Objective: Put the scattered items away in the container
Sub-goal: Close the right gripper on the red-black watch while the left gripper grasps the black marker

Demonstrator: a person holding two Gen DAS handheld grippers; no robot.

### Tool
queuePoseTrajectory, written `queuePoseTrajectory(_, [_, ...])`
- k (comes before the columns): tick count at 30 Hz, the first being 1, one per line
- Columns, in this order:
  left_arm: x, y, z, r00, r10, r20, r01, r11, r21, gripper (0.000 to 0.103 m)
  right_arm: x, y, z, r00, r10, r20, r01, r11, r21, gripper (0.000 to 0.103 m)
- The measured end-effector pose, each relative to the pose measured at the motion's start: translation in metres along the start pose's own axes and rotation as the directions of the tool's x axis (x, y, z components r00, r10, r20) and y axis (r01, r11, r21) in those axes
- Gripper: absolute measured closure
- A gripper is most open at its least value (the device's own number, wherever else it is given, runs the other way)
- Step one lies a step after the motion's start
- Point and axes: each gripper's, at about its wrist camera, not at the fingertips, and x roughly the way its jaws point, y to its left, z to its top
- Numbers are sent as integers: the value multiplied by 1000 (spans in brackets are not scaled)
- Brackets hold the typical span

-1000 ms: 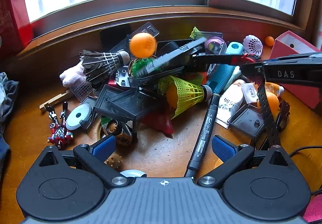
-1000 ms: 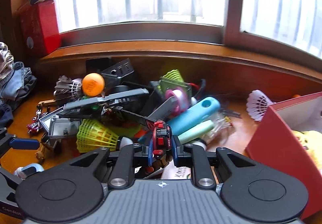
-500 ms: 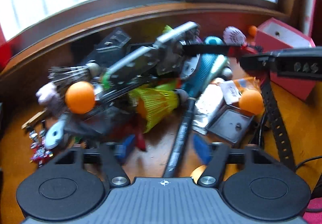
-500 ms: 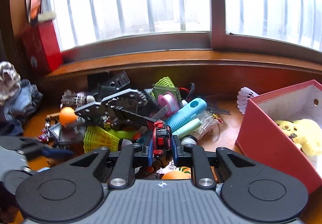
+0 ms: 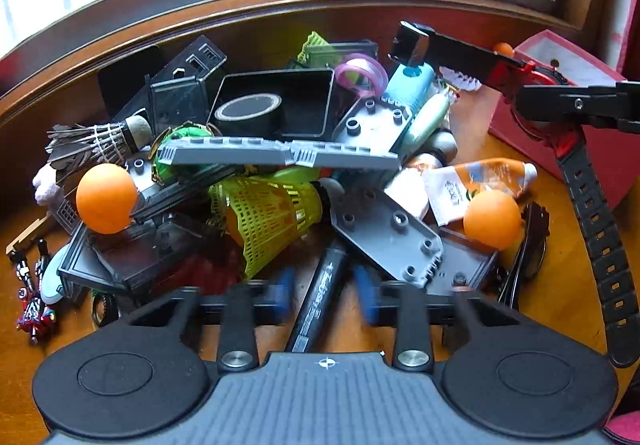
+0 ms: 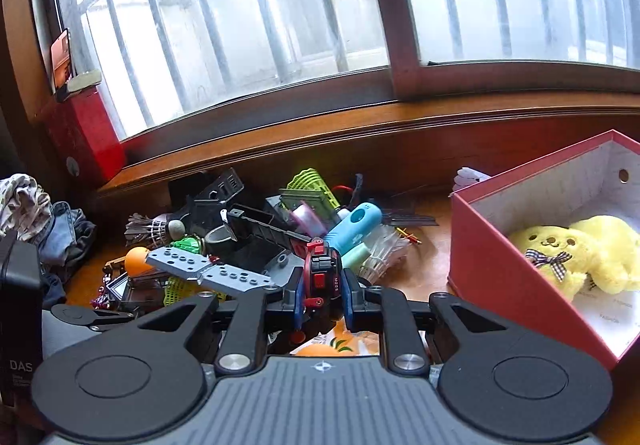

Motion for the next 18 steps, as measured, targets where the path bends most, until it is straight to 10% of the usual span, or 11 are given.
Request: queuePoseTrajectory(18, [-65,10,29,983,10,185,18,989,-148,86,4,-14,11,999,52,10,-52,999,-14,83])
